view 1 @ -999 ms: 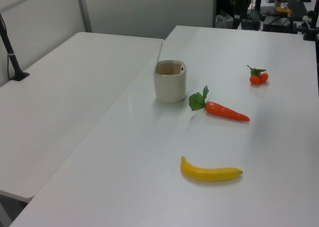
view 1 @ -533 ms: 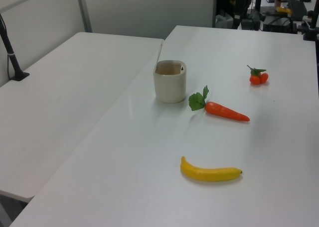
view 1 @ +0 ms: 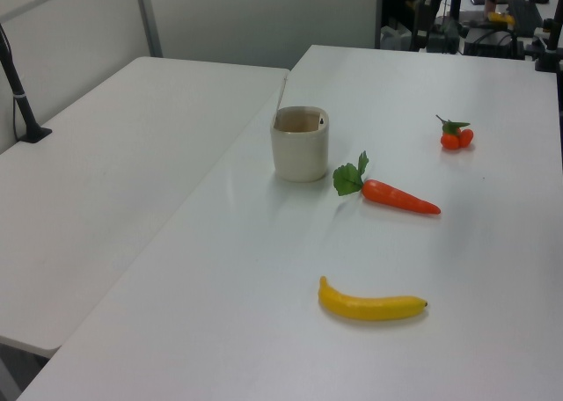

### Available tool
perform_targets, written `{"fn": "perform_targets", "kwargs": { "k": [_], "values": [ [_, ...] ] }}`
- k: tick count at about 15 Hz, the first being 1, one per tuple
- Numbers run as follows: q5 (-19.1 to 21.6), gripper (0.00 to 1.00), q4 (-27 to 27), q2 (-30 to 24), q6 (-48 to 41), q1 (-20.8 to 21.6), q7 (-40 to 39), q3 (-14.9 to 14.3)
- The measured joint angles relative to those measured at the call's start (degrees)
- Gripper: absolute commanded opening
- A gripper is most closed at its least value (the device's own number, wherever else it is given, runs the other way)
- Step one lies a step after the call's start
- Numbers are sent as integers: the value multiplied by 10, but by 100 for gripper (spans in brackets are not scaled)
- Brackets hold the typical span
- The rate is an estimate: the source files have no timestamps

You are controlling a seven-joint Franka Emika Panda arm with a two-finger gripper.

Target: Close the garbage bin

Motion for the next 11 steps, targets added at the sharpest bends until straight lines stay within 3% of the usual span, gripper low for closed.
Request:
{"fn": "perform_targets", "kwargs": {
  "k": [5, 11],
  "values": [
    [21, 0, 0, 3, 28, 0, 0, 0],
    [28, 0, 2, 57, 190, 0, 0, 0]
  ]
}}
